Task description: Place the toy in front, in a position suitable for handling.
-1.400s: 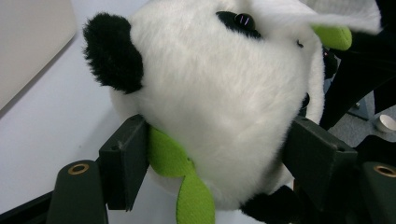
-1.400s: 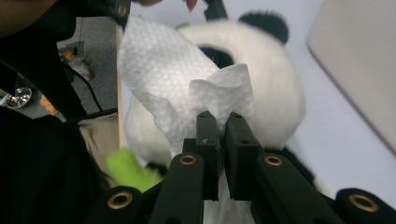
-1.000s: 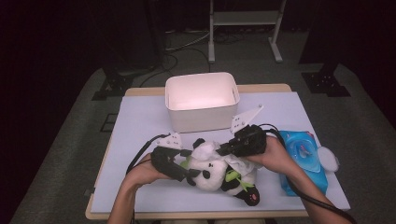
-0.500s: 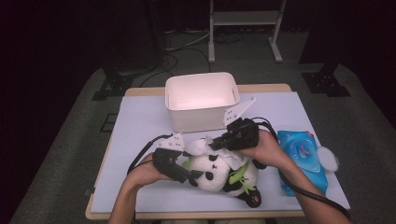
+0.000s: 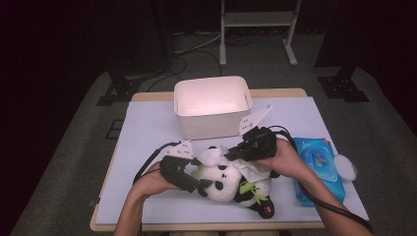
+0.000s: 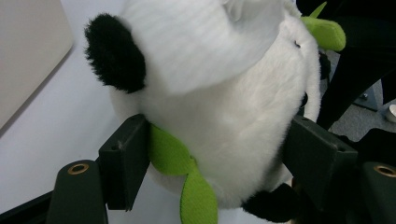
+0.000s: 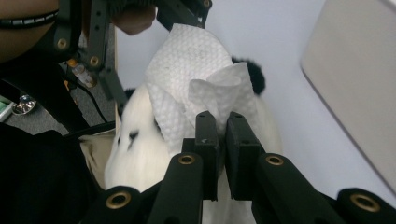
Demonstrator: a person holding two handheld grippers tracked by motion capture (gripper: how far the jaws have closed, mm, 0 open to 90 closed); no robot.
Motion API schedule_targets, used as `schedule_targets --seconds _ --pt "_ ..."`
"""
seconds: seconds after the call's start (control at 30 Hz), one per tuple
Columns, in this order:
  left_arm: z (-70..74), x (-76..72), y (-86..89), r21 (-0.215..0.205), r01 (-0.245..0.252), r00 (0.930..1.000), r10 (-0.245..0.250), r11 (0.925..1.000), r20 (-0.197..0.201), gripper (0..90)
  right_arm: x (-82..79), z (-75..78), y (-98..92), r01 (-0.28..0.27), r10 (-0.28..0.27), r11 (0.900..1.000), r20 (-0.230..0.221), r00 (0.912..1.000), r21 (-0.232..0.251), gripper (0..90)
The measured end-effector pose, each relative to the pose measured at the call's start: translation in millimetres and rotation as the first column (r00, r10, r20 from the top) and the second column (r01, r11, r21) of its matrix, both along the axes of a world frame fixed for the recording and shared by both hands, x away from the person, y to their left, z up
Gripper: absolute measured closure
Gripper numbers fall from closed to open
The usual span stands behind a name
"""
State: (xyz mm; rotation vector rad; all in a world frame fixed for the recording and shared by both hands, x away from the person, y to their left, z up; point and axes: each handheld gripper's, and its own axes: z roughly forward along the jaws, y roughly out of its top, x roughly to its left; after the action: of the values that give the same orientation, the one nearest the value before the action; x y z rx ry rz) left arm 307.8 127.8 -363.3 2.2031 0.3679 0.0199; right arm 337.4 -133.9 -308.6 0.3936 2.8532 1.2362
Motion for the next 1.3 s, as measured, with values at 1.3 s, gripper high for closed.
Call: schedule_targets --seconds 1.3 --pt "-14.0 10.5 8.3 0.004 -0.052 0.9929 0.052 0.9986 -0.107 25.1 -35.3 -55.5 -74.4 0.167 -0.168 0.986 -0.018 0.9857 -0.017 83.2"
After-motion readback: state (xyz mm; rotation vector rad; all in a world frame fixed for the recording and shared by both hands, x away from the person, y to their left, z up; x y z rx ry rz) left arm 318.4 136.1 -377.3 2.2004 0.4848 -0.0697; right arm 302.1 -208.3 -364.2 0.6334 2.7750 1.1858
